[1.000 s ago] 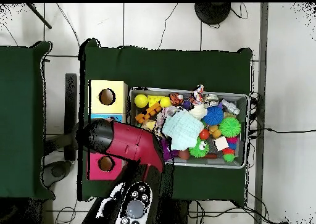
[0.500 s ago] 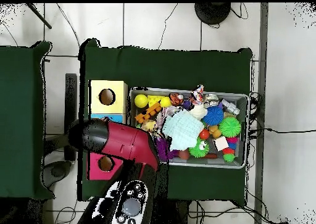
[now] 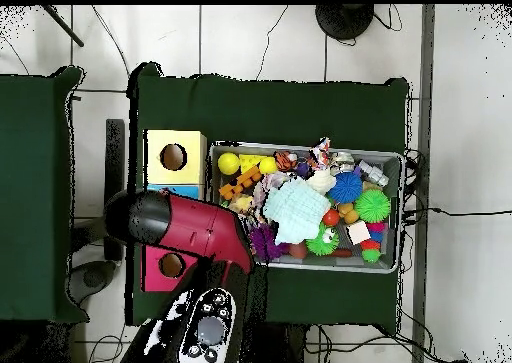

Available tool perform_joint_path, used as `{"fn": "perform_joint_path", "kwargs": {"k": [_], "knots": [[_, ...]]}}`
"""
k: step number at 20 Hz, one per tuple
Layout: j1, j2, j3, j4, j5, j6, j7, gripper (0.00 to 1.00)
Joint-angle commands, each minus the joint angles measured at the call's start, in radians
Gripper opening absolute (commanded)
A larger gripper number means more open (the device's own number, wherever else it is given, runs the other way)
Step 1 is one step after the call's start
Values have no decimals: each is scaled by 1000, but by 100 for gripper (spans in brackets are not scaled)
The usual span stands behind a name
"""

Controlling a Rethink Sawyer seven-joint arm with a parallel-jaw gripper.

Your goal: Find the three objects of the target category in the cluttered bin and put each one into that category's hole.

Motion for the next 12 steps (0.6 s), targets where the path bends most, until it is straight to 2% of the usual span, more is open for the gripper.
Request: {"fn": "perform_joint_path", "kwargs": {"k": [1,5,8,12], "knots": [[-16,40,98,-25,27,63,176,100],[-39,26,125,1,40,41,146,100],[-50,21,106,-29,26,121,156,100],[-90,-38,124,-39,36,183,128,100]]}}
